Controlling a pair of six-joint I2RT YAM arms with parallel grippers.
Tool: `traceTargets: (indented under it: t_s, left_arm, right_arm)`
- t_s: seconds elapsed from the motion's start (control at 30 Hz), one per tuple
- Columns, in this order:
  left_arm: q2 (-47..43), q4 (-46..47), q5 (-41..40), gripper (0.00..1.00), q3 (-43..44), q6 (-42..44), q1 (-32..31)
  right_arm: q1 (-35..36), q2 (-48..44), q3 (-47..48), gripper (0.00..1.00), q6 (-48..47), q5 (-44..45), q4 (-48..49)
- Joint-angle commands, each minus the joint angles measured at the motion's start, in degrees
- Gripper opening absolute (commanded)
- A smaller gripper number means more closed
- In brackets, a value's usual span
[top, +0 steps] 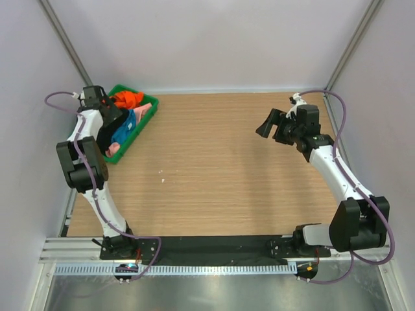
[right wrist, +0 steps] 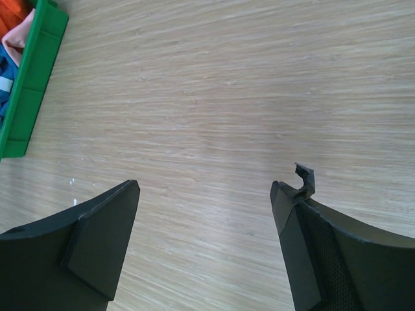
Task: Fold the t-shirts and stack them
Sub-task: Grab the tshirt from the pile
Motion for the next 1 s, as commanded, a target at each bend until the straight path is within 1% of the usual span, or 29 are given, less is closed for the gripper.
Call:
traceTargets:
  t_s: [0.0,0.13,0.17,0.2,0.27,0.3,0.33,0.37,0.4,0.5,0.57,0.67,0.7,0.77,0.8,0.83,0.97]
  left_arm:
    - [3.31,-1.52,6.51,0.86,5.69,-1.40,0.59]
    - [7.08,-2.84,6.07,0.80,10.44,-0.61,0.59]
    - [7.79,-3.19,6.07,0.77,12.10,-0.35,0.68]
    - [9.01,-3.63,5.98,0.65,13.07,-0.26,0.68]
    - [9.37,-3.90,5.63,0.56,13.87,-0.43,0.68]
    - [9.29,-3.99,5.54,0.46,14.05,-0.52,0.68]
    - [8.85,-3.99,5.45,0.41,13.88,-0.87,0.59]
    - [8.41,-3.99,5.28,0.28,13.61,-0.96,0.59]
    - [7.80,-3.99,4.84,0.23,12.57,-1.22,0.59]
    - [3.68,-3.55,1.95,0.19,9.93,-2.63,0.68]
    - [0.25,-3.55,0.36,0.10,7.47,-4.29,0.59]
    - [-2.91,-3.98,-0.26,0.06,6.84,-5.09,0.68]
    - [-3.71,-5.20,-0.43,0.00,7.02,-6.22,0.68]
    - [-6.69,-6.44,-1.75,0.00,6.67,-7.81,0.68]
    - [-8.01,-7.93,-2.54,0.00,6.58,-9.47,0.59]
    - [-8.90,-8.46,-4.02,0.00,6.41,-10.01,0.59]
    - [-12.59,-10.40,-4.57,0.00,7.28,-10.53,0.59]
  right_arm:
    - [0.15,0.76,1.55,0.89,-1.25,-1.18,-0.19]
    - [0.15,2.25,1.73,0.88,-1.60,-1.61,-0.36]
    - [0.15,2.60,1.90,0.86,-1.87,-1.70,-0.62]
    - [0.15,2.95,2.34,0.84,-2.04,-1.88,-0.97]
    - [0.15,3.83,3.04,0.81,-2.22,-2.67,-1.41]
    - [0.15,4.10,3.22,0.78,-2.31,-2.93,-1.76]
    - [0.24,4.53,3.39,0.77,-2.22,-3.20,-1.77]
    - [0.15,4.80,3.66,0.76,-2.13,-3.29,-1.85]
    - [0.15,4.98,3.83,0.75,-1.87,-3.46,-2.03]
    - [0.15,5.85,5.06,0.67,-1.96,-5.65,-3.08]
    - [0.15,6.03,5.42,0.65,-1.26,-6.88,-3.17]
    - [0.15,5.77,5.68,0.59,-0.73,-7.77,-3.61]
    - [0.24,5.77,5.85,0.55,-0.55,-8.55,-4.05]
    - [0.24,5.68,5.94,0.50,-0.03,-10.31,-4.14]
    - [0.24,5.86,6.12,0.45,0.41,-11.80,-4.31]
    - [0.24,5.86,6.29,0.44,0.76,-12.33,-4.58]
    - [1.02,5.68,7.26,0.44,1.47,-13.04,-6.33]
